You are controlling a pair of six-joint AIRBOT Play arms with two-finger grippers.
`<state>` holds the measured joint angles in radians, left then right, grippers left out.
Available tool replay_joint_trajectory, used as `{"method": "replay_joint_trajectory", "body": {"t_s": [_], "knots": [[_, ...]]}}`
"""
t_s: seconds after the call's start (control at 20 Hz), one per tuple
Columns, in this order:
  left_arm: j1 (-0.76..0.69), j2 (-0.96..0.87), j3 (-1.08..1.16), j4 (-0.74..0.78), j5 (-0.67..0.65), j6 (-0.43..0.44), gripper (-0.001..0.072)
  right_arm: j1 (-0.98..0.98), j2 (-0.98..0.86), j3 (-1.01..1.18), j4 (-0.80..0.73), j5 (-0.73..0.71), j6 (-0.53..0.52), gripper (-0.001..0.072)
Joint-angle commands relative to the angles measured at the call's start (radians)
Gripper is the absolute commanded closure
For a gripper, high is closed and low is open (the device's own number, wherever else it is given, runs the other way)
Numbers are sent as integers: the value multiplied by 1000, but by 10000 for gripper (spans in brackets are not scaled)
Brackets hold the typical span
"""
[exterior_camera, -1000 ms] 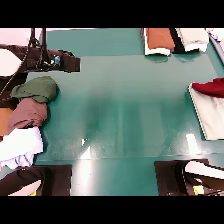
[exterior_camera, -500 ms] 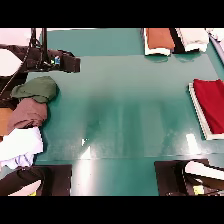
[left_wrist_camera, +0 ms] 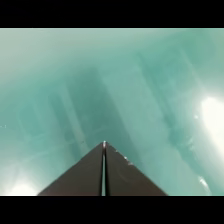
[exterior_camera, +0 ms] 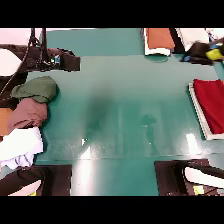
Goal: Fold the shirts.
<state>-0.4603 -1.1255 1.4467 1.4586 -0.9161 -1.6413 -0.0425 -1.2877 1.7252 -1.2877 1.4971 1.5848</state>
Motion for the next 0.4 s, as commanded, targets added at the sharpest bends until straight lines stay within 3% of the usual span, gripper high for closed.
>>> {"method": "replay_joint_trajectory", "body": {"t_s": [0.0, 0.05, 0.35], "knots": [[0, 0, 0, 0, 19, 0, 679, 197, 2, 0, 2, -39, -55, 497], [0, 0, 0, 0, 19, 0, 679, 231, 2, 0, 2, -39, -72, 692], [0, 0, 0, 0, 19, 0, 679, 300, 2, 0, 7, -31, -75, 694]]}}
